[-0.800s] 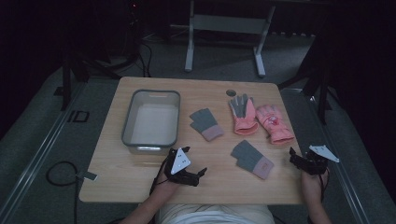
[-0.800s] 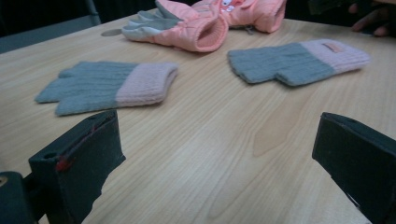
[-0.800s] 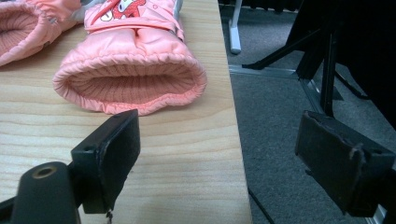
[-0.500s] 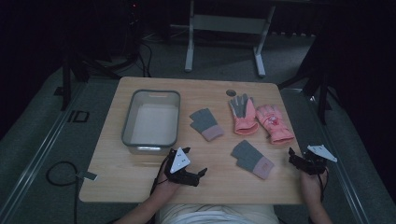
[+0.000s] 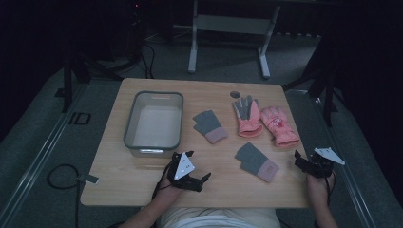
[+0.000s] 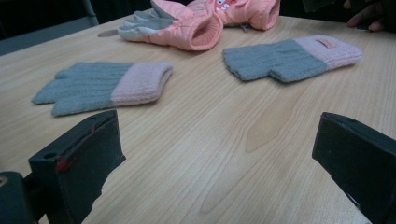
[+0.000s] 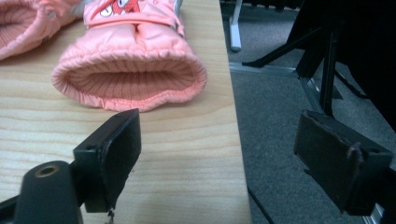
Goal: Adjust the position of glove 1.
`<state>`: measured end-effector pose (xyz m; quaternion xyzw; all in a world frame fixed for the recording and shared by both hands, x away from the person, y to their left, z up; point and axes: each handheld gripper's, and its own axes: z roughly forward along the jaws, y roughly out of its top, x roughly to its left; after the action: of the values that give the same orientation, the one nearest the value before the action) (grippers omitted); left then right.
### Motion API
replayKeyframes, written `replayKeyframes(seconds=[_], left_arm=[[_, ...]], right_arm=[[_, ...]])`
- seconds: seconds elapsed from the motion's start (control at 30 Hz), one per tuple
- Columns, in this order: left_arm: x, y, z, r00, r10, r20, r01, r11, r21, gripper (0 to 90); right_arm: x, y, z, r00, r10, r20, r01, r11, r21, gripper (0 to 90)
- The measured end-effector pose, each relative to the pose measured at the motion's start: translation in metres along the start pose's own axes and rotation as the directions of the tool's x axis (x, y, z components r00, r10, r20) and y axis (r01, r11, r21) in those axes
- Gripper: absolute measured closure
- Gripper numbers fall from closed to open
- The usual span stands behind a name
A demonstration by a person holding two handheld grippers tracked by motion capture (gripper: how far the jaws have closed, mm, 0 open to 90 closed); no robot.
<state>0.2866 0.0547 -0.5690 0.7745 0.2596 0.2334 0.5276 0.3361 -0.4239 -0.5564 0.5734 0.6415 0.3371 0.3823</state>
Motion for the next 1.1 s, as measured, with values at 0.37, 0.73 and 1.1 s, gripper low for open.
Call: replayKeyframes(seconds=[0.37, 0.73, 1.1], left_arm=[[0.003, 0.0, 0.0, 0.9995, -0.031, 0.007, 0.031, 0.9995, -0.002, 0.9], [0.003, 0.0, 0.0, 0.9995, -0.029, 0.009, 0.029, 0.9996, -0.003, 0.9], [0.003, 0.0, 0.0, 0.9994, -0.033, 0.012, 0.033, 0.9994, -0.006, 0.9]], right_arm=[[0.003, 0.007, -0.004, 0.9989, 0.008, -0.047, -0.006, 0.999, 0.043, 13.2], [0.002, 0.027, -0.019, 0.9972, 0.016, -0.073, -0.017, 1.0, -0.019, 12.4], [0.019, 0.063, -0.031, 0.9931, 0.009, -0.117, -0.013, 0.999, -0.032, 14.1]])
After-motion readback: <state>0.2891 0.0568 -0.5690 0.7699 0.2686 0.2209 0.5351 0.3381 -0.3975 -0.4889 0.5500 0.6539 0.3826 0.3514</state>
